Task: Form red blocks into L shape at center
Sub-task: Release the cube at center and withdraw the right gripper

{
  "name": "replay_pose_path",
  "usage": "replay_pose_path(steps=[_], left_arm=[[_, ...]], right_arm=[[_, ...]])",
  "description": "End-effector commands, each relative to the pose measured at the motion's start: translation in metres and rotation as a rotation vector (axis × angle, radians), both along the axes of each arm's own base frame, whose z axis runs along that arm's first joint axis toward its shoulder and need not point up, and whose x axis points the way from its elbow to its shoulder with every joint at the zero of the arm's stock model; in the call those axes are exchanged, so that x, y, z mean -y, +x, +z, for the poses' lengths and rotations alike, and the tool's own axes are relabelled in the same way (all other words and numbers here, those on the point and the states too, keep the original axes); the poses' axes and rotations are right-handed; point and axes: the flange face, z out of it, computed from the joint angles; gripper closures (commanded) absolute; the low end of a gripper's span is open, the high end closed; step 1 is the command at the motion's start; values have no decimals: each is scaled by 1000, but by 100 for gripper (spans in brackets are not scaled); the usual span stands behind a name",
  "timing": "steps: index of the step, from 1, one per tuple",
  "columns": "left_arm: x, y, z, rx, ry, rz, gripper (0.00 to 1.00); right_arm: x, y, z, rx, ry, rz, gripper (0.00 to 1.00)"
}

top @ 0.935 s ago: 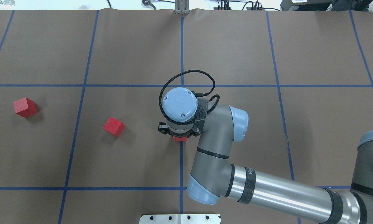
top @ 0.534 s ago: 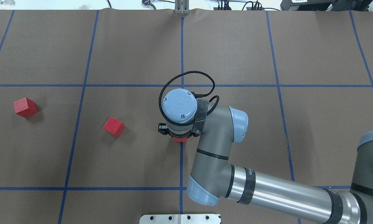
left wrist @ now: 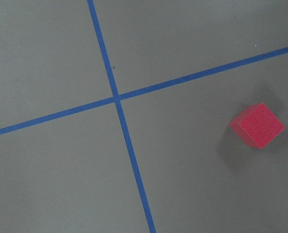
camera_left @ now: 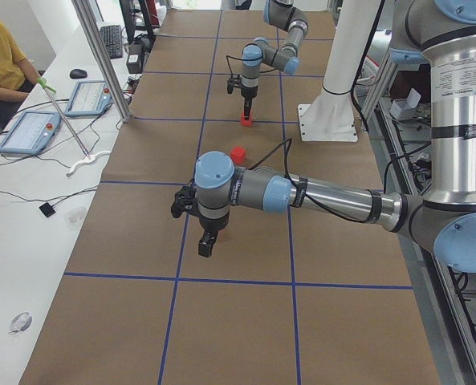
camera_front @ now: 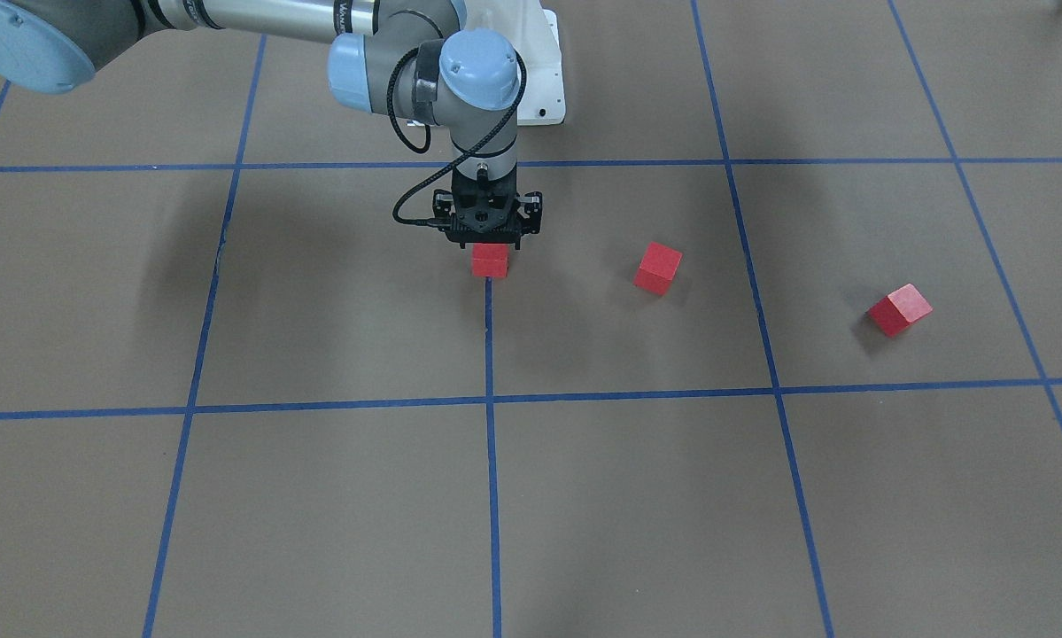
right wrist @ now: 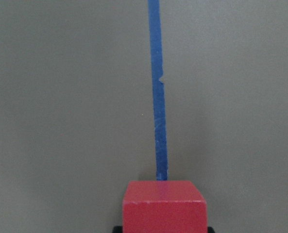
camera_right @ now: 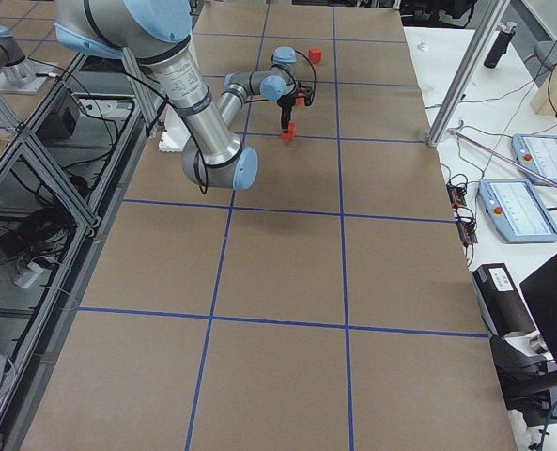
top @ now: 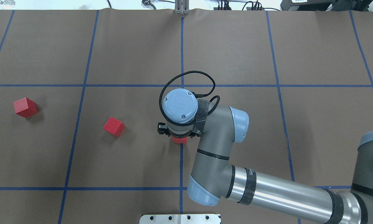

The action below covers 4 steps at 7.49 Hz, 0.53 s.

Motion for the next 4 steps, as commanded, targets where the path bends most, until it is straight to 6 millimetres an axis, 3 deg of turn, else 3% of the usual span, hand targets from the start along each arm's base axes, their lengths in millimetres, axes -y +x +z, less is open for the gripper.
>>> replay_pose_path(steps=[1, 2, 3, 4], left_arm=[[0, 0, -1, 0, 1, 0, 0], [2, 1, -6, 0, 11, 0, 0], [11, 1, -16, -1, 34, -1, 0], [31, 1, -37, 1, 68, -19, 0]], right_arm=[[13, 26, -14, 35, 11, 25, 2], [40, 63, -22, 30, 1, 61, 2], [74, 113, -25, 43, -37, 96, 2], [105, 172, -8, 65, -27, 87, 2]])
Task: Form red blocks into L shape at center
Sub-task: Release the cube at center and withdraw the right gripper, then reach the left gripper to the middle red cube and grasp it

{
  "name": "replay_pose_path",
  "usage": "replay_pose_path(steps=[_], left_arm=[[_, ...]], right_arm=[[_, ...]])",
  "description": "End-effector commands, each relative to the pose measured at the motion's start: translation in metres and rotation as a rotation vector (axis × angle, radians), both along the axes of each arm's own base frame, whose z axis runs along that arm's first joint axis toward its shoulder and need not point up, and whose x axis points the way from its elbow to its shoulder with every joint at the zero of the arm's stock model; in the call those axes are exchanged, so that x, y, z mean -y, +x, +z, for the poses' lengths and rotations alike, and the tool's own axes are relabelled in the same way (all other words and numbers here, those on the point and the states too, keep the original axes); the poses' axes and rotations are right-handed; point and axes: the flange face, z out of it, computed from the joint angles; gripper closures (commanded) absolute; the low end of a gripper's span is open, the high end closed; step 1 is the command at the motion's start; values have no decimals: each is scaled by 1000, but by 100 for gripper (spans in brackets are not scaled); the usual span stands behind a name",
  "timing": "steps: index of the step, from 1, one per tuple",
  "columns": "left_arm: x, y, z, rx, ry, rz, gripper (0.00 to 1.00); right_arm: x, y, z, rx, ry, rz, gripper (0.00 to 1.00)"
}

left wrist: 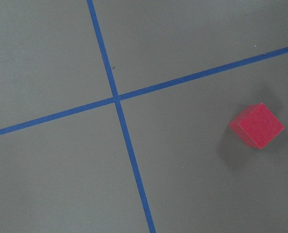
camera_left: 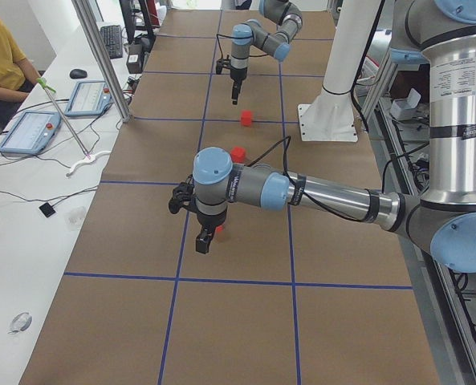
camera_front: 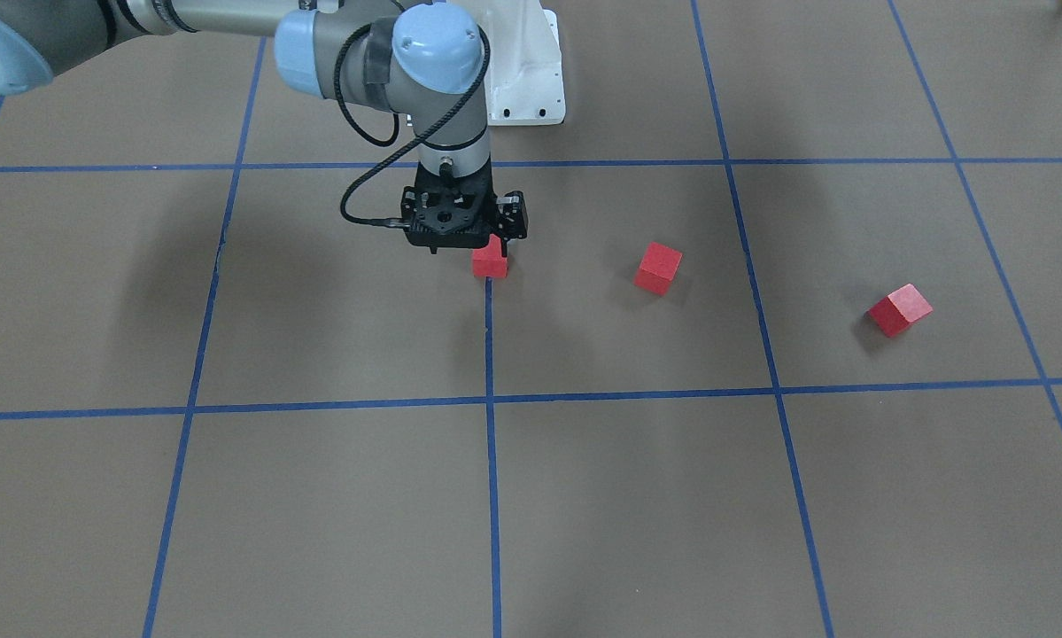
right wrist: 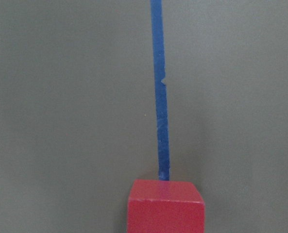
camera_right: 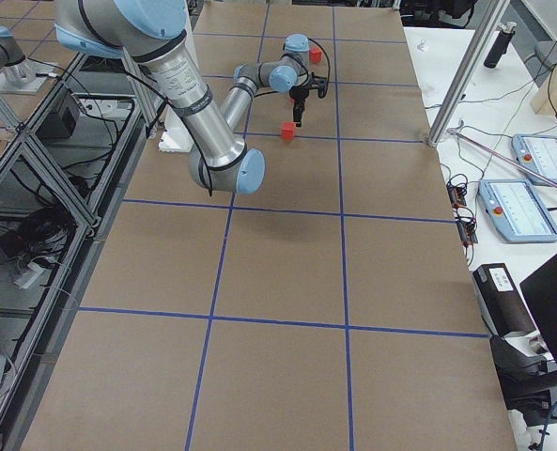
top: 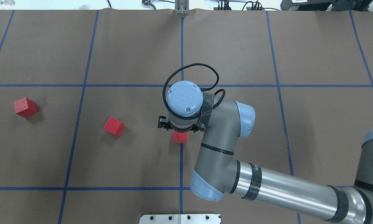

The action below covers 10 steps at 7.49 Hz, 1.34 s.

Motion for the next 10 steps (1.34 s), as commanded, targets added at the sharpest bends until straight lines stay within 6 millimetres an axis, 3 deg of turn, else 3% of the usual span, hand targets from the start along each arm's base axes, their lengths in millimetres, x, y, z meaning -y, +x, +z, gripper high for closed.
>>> replay_pose_path(steps=[1, 2, 3, 5, 6, 7, 9, 10], left_arm=[[32, 2, -45, -12, 109, -11, 0], [57, 19, -69, -23, 226, 10, 0], [69, 38, -86, -50, 225, -6, 0], [69, 118, -119, -120, 291, 65, 0], [59, 167, -125, -172, 318, 121, 0], [43, 244, -145, -215, 272, 194, 0], [28, 321, -196, -275, 142, 127, 0], [9, 368, -198, -231, 134, 93, 0]], right_arm=[[67, 132, 36, 22, 41, -11, 1], [97, 185, 62, 12, 84, -45, 2], [124, 247, 95, 7, 122, -85, 2], [152, 364, 179, -19, 191, -162, 2], [159, 408, 225, -40, 210, -202, 1], [162, 442, 266, -66, 221, -233, 1], [145, 496, 343, -79, 218, -292, 1], [137, 510, 362, -85, 224, -311, 1]])
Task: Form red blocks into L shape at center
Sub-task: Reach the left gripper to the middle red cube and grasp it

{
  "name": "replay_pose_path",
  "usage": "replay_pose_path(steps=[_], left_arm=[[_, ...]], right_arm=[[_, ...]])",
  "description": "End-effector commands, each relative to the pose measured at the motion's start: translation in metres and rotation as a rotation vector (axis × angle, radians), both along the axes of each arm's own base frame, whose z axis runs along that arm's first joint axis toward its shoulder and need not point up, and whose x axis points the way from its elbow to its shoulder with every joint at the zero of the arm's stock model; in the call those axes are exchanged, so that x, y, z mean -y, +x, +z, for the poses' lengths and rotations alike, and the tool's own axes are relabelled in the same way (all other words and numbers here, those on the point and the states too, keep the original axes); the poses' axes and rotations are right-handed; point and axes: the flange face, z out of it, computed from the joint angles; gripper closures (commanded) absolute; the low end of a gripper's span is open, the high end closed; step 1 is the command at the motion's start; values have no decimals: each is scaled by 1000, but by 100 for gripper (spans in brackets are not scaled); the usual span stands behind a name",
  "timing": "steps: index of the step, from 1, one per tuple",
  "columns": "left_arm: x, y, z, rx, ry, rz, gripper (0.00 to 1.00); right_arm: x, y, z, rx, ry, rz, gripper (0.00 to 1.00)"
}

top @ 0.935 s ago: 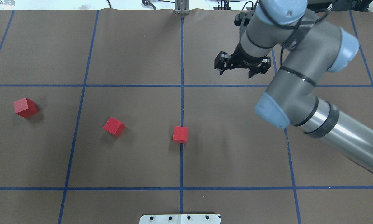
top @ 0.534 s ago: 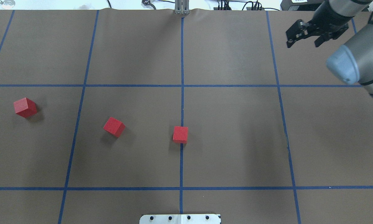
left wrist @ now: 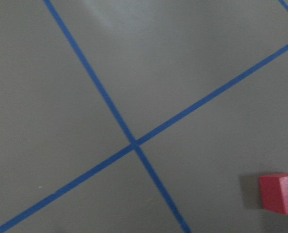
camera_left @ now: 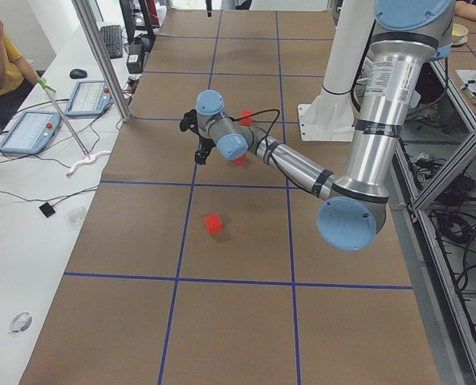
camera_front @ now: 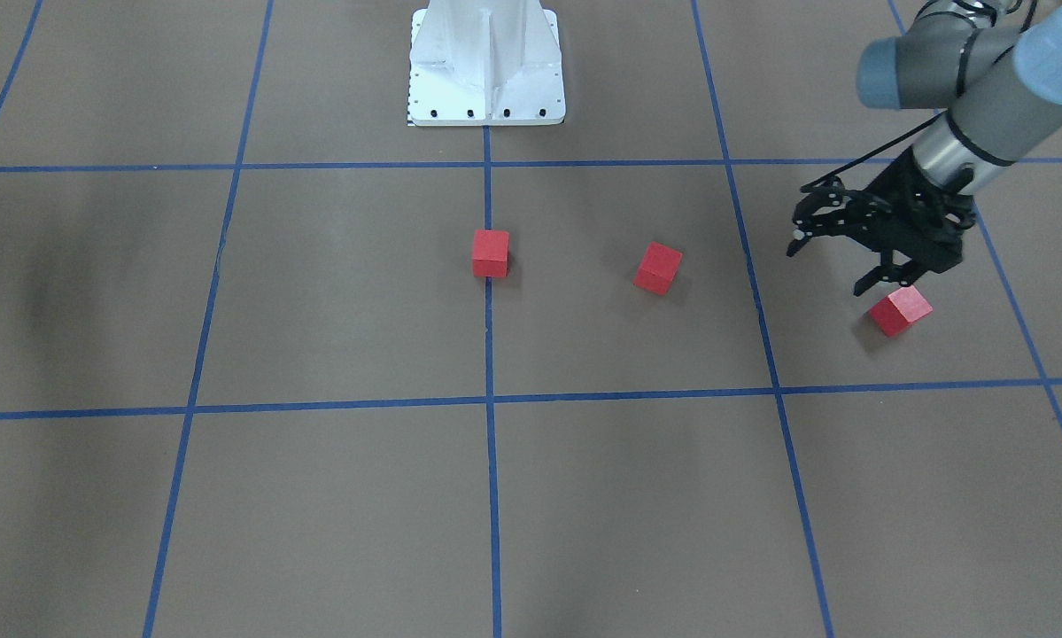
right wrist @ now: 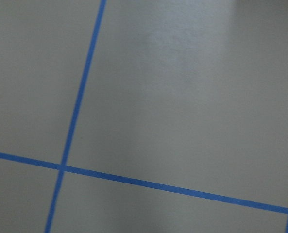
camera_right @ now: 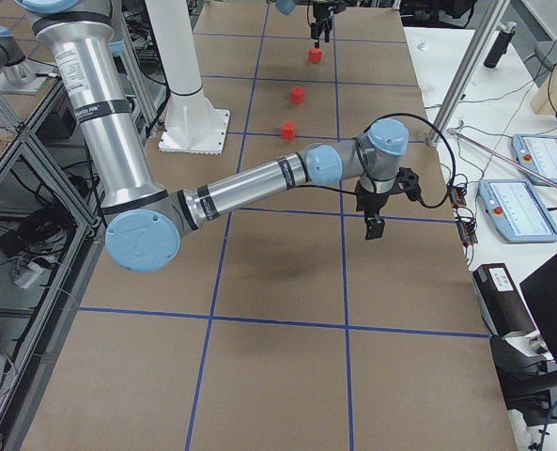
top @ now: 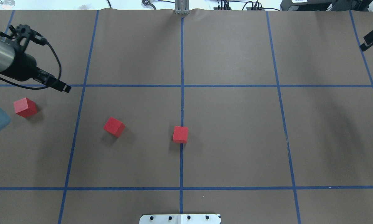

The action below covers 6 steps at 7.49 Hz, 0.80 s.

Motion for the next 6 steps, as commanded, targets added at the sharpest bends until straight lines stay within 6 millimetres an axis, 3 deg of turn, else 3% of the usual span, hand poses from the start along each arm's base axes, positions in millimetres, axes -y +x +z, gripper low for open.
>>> replay_pose_path(steps=[1, 4, 6], left_arm=[[-40, 94, -14, 52, -26, -47, 0], [-66, 138, -19, 98, -83, -49, 0], [-80, 177, -40, 152, -111, -51, 1]], right_arm=[[-20, 30, 49, -15, -9, -31, 1], [-24, 31, 54, -16, -20, -30, 1], [-24, 31, 53, -17, -19, -29, 1]])
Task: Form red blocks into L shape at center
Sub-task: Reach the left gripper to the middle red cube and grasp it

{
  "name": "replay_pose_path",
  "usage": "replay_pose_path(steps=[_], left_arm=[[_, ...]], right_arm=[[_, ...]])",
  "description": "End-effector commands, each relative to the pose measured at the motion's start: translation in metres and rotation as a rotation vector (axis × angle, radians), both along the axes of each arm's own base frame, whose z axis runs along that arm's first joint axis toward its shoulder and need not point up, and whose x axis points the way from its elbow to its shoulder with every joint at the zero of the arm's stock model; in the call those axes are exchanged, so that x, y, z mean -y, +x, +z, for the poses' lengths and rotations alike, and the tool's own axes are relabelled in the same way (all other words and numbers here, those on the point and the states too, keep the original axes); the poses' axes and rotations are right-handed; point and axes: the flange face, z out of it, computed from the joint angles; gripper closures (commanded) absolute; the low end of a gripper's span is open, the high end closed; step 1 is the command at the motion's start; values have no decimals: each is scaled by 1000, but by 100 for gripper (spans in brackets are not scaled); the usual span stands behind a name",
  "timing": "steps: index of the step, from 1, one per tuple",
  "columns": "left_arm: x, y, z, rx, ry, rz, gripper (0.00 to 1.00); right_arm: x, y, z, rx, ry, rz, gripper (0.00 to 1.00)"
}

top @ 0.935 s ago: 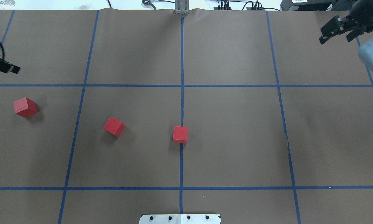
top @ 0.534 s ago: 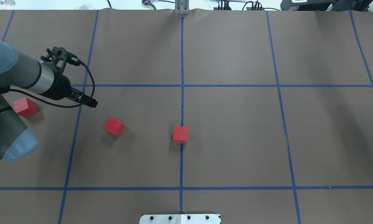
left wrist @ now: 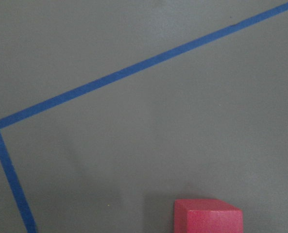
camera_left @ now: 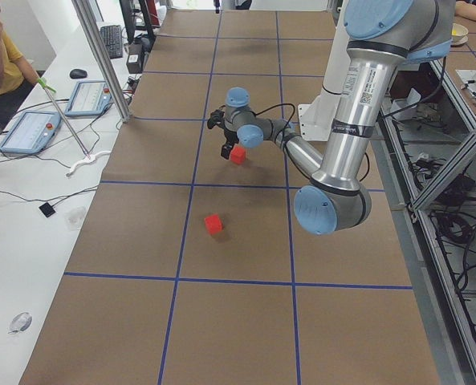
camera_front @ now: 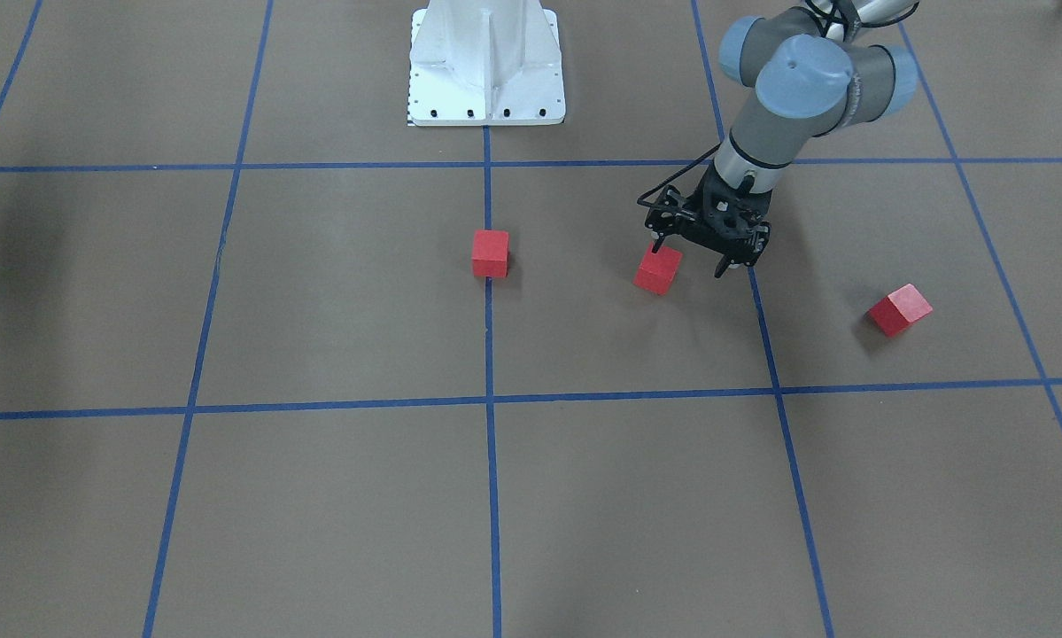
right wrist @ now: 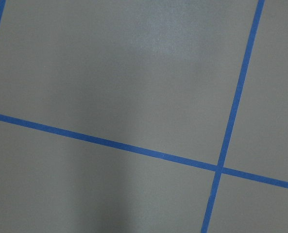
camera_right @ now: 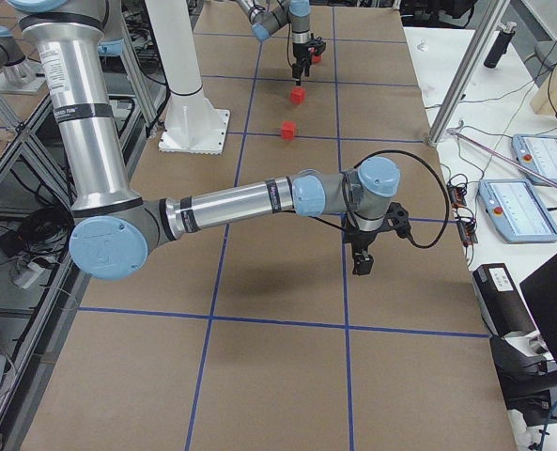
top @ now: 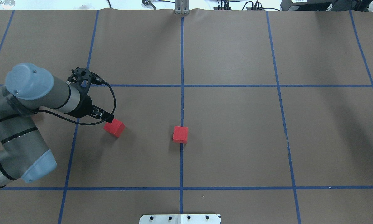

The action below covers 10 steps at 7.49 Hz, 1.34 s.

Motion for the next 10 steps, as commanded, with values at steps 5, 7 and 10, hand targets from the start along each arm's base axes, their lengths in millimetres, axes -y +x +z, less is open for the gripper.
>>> replay_pose_path(steps=[5, 7, 10], left_arm=[[-3, 45, 4, 67, -39, 23, 2], [-8, 51, 5, 66, -43, 38, 27], [-10, 49, 0, 61, -45, 44, 70]], right_arm=[[1, 0, -1, -1, 0, 4, 1], [1, 0, 0, -2, 0, 3, 1], [1, 0, -1, -2, 2, 3, 1]])
